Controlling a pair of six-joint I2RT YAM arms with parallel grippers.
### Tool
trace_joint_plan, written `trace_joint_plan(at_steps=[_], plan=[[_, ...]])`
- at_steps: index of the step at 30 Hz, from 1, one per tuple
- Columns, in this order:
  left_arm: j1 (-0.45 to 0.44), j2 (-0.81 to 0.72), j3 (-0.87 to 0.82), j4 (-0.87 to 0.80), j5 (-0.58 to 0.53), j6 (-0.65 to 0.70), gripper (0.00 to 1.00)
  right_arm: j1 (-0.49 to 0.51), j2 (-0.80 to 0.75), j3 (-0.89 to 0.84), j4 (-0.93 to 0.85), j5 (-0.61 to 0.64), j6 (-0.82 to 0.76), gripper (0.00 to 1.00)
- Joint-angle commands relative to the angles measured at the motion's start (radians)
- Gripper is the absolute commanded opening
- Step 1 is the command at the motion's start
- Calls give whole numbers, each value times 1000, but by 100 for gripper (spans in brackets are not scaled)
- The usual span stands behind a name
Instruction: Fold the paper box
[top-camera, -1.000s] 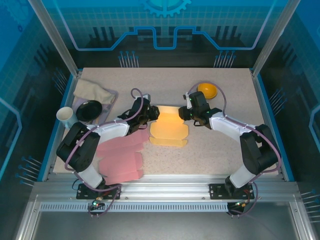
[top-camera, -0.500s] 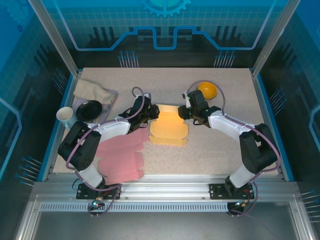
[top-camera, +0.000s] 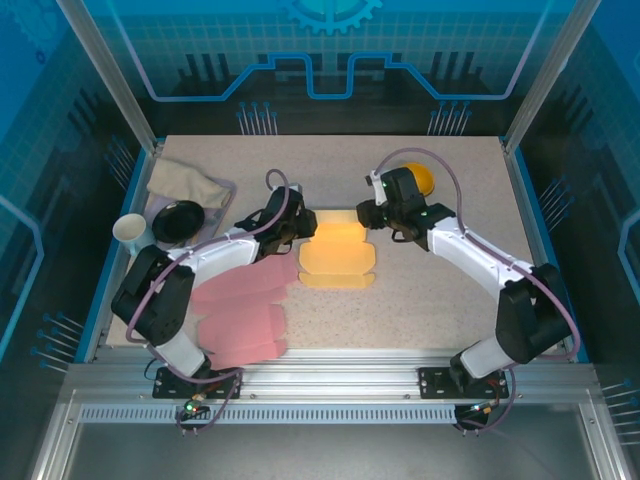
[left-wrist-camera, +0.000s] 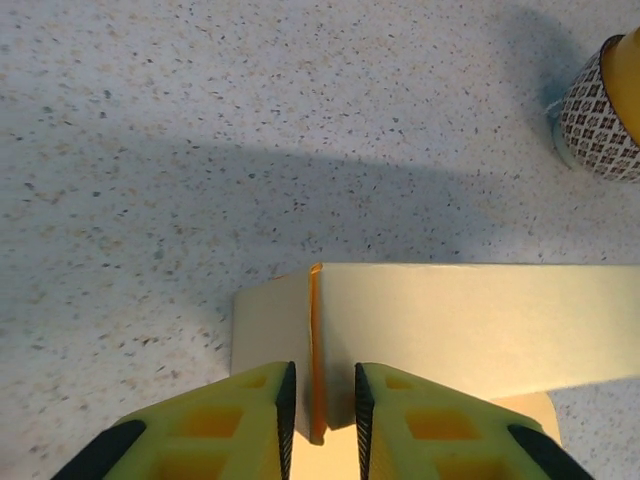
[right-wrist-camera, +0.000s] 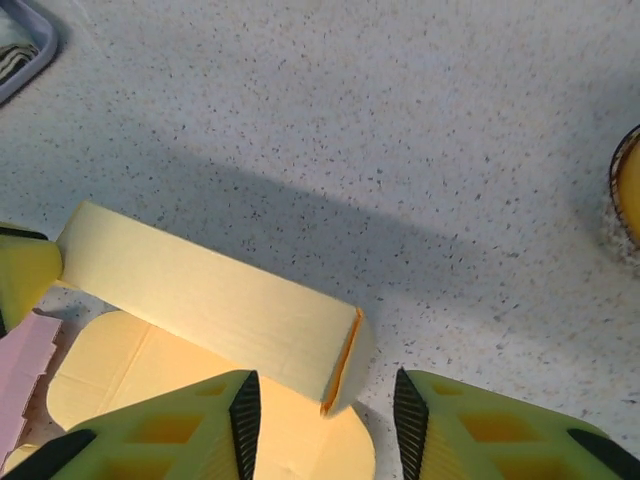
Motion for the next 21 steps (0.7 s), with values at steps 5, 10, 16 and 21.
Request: trace_joint_plan(at_steps=[5, 10, 16, 21], plan=[[11, -164, 4, -128, -68, 33, 34, 0, -43, 81, -101, -9, -164, 44], [11, -271, -45, -204, -49, -7, 38, 34, 42, 175, -156, -145, -419, 46], [10, -372, -217, -231, 44, -101, 37, 82, 226, 362, -306, -205, -706, 46], [10, -428, -326, -231, 66, -132, 38, 142, 309, 368, -284, -119, -965, 48]])
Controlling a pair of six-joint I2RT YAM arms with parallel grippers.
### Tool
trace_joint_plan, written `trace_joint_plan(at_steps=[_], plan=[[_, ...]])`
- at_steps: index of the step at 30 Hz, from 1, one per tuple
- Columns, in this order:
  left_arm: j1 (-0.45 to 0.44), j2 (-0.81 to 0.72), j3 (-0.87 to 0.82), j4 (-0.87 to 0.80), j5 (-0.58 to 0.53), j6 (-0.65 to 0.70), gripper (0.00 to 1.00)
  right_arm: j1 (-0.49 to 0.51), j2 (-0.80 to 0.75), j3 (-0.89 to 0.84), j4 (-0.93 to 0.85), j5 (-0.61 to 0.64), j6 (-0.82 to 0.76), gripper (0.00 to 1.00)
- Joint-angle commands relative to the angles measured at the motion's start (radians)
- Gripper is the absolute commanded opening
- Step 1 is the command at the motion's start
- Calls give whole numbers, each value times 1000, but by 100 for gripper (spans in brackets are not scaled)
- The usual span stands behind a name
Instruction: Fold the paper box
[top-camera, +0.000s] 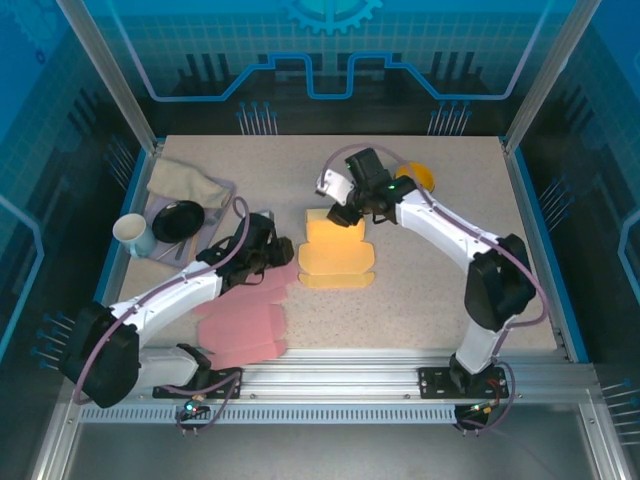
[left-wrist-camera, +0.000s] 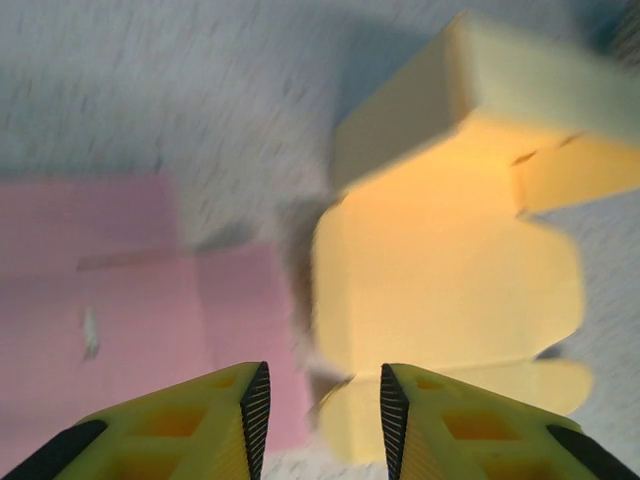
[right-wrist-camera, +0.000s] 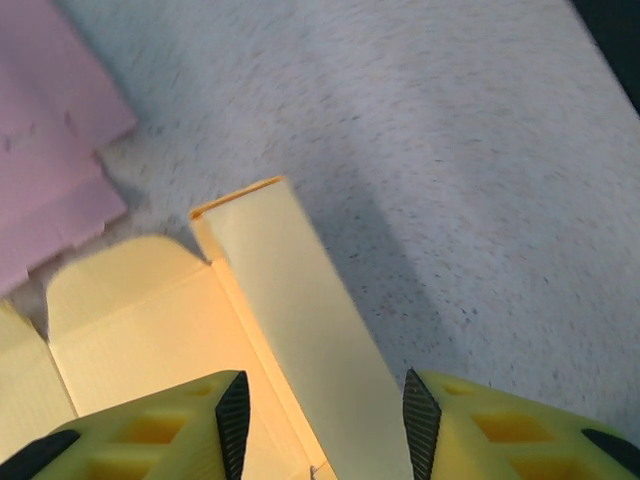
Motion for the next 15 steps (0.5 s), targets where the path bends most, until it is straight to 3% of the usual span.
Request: trace_joint_plan(at_steps=[1, 6, 10, 15], plan=[[6, -55, -61, -23, 39, -52, 38, 43, 40, 0, -32, 17, -290, 49], [6, -37, -96, 17, 100, -79, 40, 55, 90, 57, -51, 9, -355, 50], [-4, 0, -103, 61, 142, -110, 40, 56, 136, 72, -42, 80, -386, 51], [-27, 34, -84, 73, 148, -118, 40, 30, 188, 110, -24, 132, -333, 51]])
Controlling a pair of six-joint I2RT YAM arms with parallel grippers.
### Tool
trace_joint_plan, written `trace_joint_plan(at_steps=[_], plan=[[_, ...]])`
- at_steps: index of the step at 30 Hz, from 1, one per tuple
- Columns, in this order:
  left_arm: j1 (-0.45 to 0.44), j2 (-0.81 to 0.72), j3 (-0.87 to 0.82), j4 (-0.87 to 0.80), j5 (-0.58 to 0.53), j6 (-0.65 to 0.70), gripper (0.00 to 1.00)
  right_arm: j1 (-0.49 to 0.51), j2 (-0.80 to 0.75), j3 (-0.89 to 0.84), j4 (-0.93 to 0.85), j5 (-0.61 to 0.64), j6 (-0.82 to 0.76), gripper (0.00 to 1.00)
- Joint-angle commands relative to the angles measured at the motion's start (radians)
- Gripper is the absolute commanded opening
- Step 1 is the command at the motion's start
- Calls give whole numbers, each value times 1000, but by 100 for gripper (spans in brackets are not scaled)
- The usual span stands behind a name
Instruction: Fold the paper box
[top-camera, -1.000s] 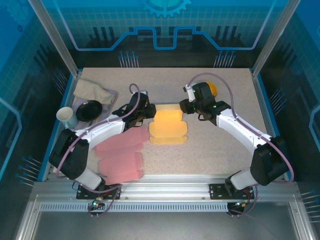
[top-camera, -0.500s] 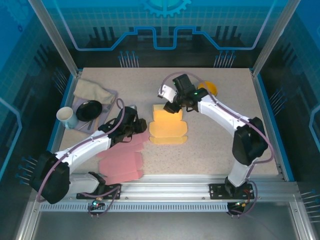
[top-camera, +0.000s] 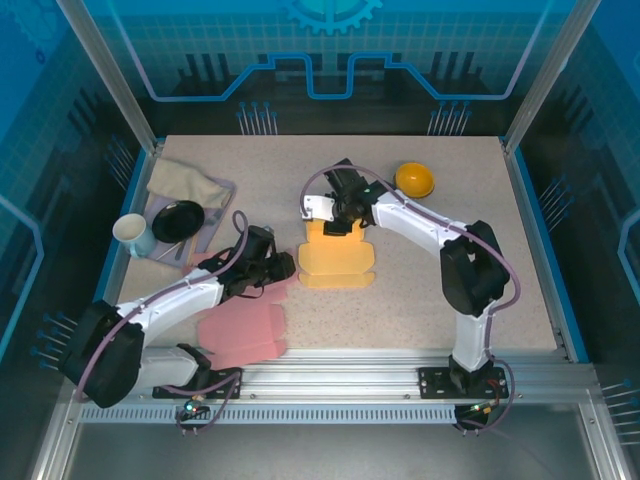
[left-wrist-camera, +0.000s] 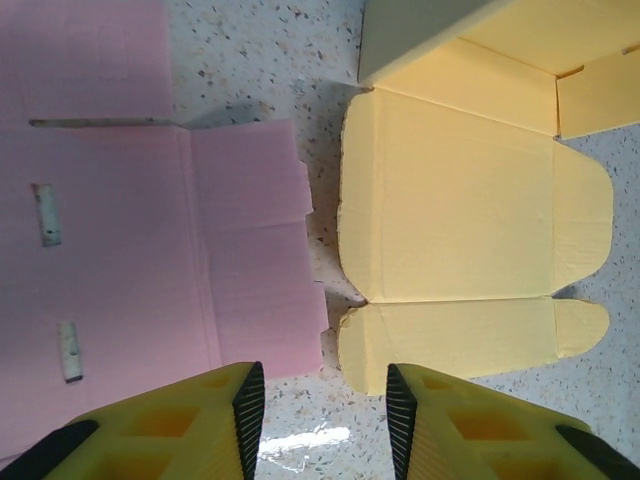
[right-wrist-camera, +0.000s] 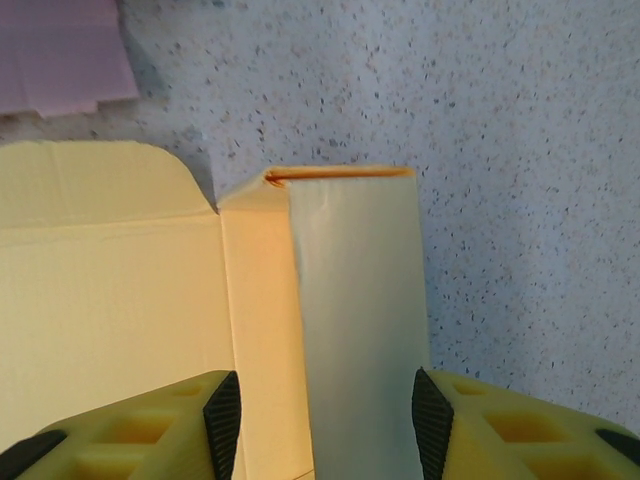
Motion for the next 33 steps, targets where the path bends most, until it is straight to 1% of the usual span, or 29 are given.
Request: trace_joint_plan(at_steps=[1, 5, 7, 12, 17, 21, 26, 33], plan=[[-28, 35, 13, 24, 38, -27, 40, -28, 40, 53, 8, 61, 32, 51], [-68, 72, 34, 25, 35, -34, 42, -77, 76, 100, -3, 57, 98, 51], [-82, 86, 38, 30, 33, -46, 44, -99, 95, 125, -15, 49, 123, 51], [-104, 109, 35, 80, 36, -104, 53, -163, 116, 154, -45, -34, 217, 51], [-133, 149, 36, 170, 20, -185, 58, -221, 123, 154, -52, -94, 311, 50], [-134, 219, 63, 221, -15, -236, 61, -250, 121, 129, -41, -96, 344, 50], [-132, 323, 144, 232, -46, -241, 61, -278, 124, 98, -31, -90, 352, 50], [-118, 441, 215, 302, -56, -304, 62, -337, 130, 92, -22, -139, 406, 50]])
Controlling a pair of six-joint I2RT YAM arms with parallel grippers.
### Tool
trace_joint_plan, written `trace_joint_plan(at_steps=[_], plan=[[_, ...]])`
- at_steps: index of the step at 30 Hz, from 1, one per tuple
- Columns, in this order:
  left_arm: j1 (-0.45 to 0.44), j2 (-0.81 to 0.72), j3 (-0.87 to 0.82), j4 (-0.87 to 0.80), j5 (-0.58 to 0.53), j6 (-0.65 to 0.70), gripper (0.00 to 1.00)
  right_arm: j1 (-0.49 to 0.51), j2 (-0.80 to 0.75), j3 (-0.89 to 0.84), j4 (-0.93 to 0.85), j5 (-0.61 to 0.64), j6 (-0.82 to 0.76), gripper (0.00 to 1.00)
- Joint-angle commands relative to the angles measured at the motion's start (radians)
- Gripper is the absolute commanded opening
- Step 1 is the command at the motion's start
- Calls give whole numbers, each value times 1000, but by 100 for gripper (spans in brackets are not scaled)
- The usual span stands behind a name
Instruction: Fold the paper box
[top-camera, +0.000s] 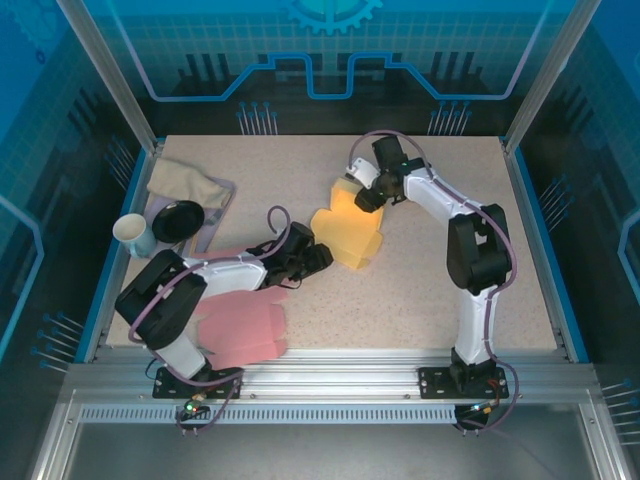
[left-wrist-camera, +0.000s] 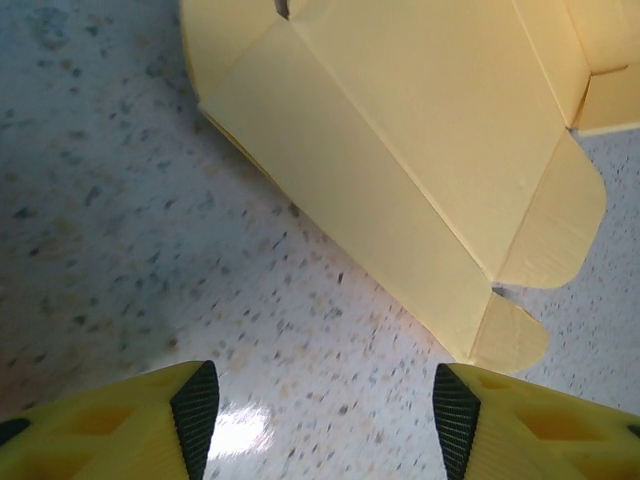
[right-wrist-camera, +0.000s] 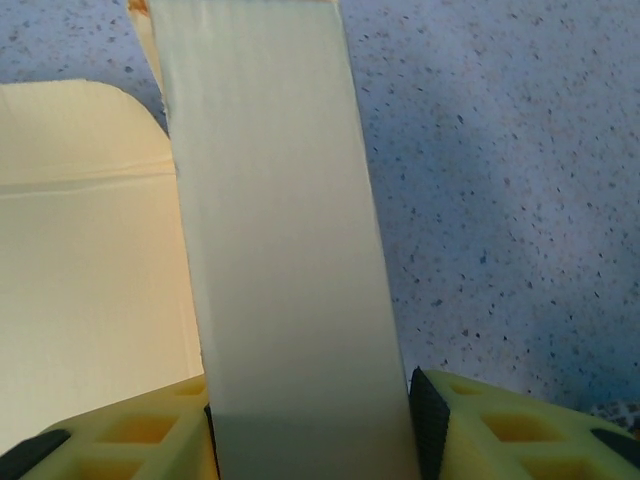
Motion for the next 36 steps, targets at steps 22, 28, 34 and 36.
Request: trace_joint_plan(at_steps=[22, 28, 34, 36], plan=[[19, 264, 244, 117, -130, -52, 56, -139, 89, 43, -32, -165, 116, 50], [29, 298, 299, 179, -142, -22, 48, -143, 97, 48, -33, -191, 122, 50], [40, 341, 372, 212, -124, -19, 46, -143, 102, 53, -35, -205, 137, 50], [43, 347, 390, 195, -119, -28, 46, -145, 102, 53, -36, -202, 136, 50]])
